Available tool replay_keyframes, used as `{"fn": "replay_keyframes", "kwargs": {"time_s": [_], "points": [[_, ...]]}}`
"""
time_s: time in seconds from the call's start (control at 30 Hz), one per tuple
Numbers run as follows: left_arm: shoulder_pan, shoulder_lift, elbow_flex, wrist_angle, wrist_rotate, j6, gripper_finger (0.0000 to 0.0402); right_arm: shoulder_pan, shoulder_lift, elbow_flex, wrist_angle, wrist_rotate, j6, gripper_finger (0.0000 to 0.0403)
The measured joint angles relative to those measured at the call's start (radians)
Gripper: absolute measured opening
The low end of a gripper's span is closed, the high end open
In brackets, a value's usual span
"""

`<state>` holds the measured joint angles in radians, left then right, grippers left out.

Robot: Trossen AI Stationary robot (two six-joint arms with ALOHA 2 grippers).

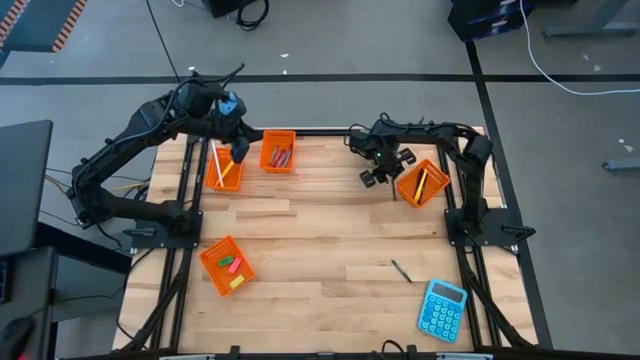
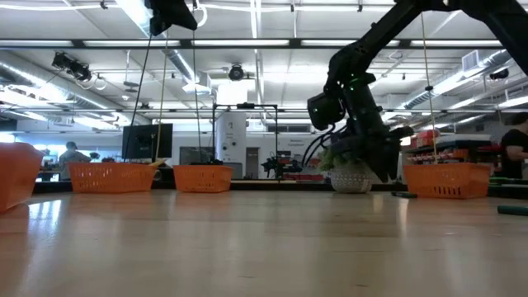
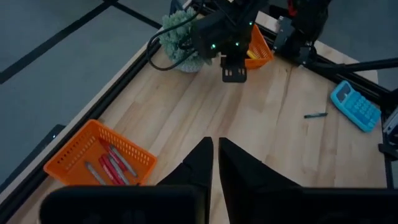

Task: Sort crayons/erasers/pens/pencils in bins
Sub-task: Put the left green crayon into the middle orange bin

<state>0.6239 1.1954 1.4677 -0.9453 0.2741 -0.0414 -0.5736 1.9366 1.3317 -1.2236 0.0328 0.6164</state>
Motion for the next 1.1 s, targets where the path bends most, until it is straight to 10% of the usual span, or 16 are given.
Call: {"fn": "replay_keyframes", "kwargs": {"time_s": [1.1], "points": [[0.0, 0.0, 0.0, -0.079, -0.03, 0.022, 0.0035, 0.052, -0.001, -0.146, 0.118, 0.064, -0.058, 0.0115]]}}
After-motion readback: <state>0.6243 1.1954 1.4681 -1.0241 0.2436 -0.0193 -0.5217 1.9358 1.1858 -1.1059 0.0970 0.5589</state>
